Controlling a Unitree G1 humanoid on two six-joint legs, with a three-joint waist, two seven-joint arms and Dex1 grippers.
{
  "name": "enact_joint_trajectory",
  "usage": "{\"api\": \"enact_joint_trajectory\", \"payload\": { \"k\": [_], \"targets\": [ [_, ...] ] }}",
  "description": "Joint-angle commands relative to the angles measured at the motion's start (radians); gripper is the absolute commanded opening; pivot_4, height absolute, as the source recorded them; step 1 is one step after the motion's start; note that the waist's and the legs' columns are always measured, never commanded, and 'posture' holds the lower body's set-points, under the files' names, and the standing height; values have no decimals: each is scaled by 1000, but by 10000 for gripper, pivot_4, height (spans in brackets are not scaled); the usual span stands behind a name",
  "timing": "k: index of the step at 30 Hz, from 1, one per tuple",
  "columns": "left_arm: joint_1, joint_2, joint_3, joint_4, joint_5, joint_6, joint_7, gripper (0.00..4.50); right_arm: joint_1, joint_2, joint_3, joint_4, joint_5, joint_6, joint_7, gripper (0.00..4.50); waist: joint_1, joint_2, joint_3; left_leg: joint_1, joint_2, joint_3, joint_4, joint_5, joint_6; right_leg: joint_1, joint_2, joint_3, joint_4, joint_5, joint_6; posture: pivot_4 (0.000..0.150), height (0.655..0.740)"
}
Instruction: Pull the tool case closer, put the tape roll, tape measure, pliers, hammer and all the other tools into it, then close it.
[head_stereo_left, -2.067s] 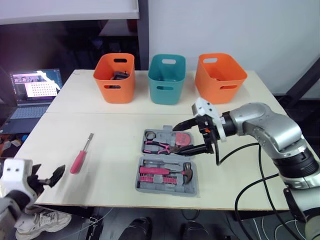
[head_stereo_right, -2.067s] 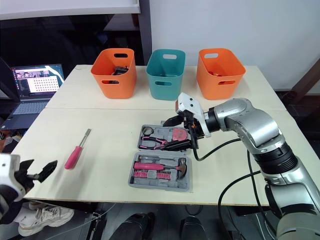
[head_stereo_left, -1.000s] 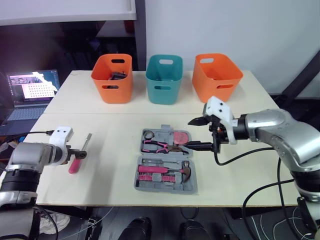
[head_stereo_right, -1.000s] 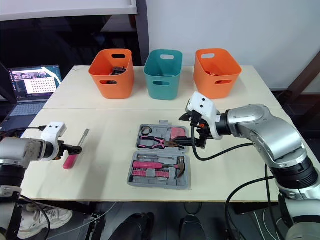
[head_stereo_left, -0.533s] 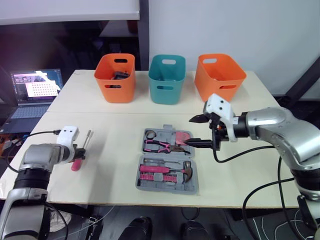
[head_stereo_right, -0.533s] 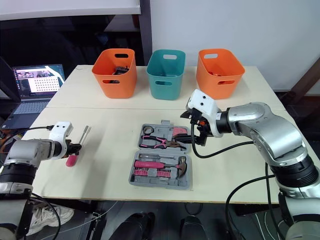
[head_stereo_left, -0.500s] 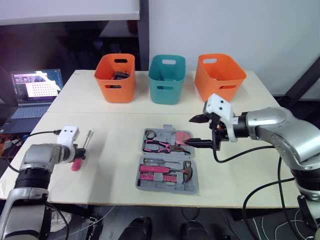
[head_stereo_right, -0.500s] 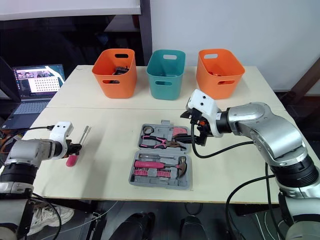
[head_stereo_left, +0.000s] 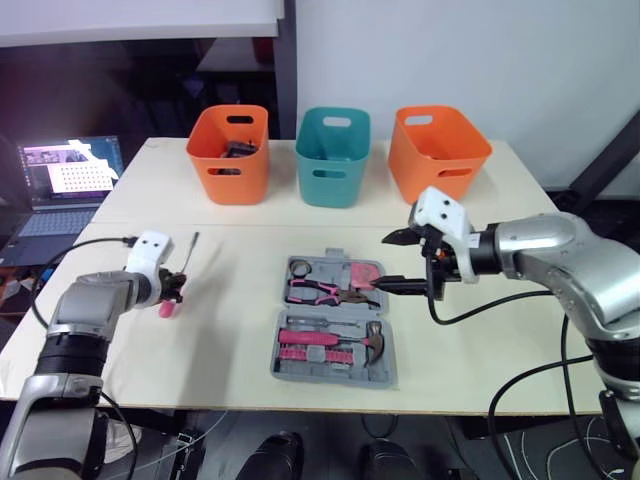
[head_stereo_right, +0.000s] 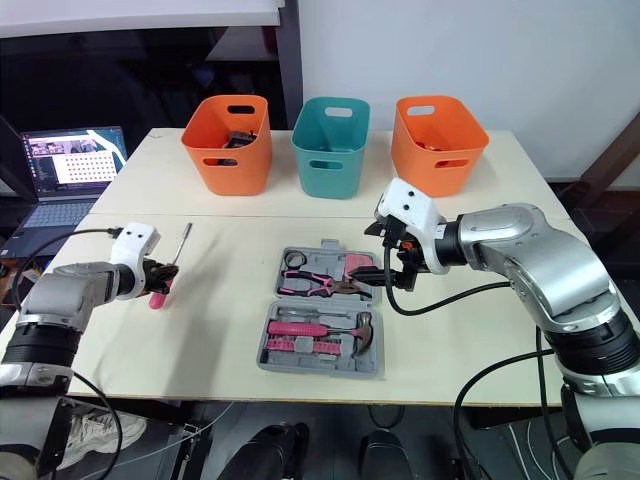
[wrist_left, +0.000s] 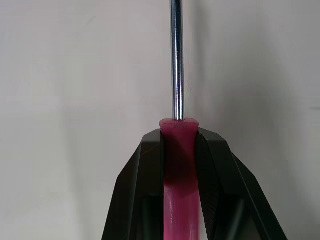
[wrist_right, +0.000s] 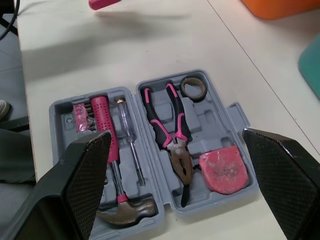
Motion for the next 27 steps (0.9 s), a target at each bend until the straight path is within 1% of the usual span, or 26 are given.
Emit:
{"api": "enact_joint_trajectory", "payload": {
  "k": [1,6,10,15,17,20,23,27],
  "targets": [
    [-34,61,-56,-122,-13,-54,-166,3892,12,-31,-52,-65,24,25,-3,45000,-2,0,0,0,0,0,0,0,0,0,0,0,0,0,0,1500,7400],
    [-87,132,-214,-225,2,-149,-446,3890,104,-62,-100,-155,43,67,-41,45000,2,0,0,0,0,0,0,-1,1,0,0,0,-1,0,0,1500,7400],
    [-158,188,-382,-270,59,-182,-669,3871,189,-48,-189,-245,77,139,-120,45000,1,0,0,0,0,1,0,-1,1,0,0,0,0,0,-1,1500,7400],
    [-300,142,-495,-235,129,-182,-787,3862,284,-18,-290,-360,134,232,-205,45000,5,0,1,0,0,0,1,0,1,0,0,0,0,0,-1,1500,7400],
    [-328,139,-557,-260,171,-177,-838,3862,315,2,-329,-405,169,276,-232,45000,6,0,1,0,0,0,1,0,2,1,0,0,0,0,-1,1500,7400],
    [-393,135,-692,-318,232,-49,-910,3862,393,5,-360,-484,232,342,-247,45000,5,0,1,0,0,1,1,-1,3,1,0,-1,0,0,0,1500,7400],
    [-456,134,-792,-368,214,4,-925,3862,448,6,-384,-539,292,380,-256,45000,3,0,1,0,0,1,2,-1,4,1,1,-1,0,0,0,1500,7400],
    [-554,61,-885,-373,221,37,-925,3862,517,-32,-388,-574,325,418,-270,45000,7,0,1,0,1,0,8,-1,4,4,6,-1,1,0,0,1500,7400]
  ]
}}
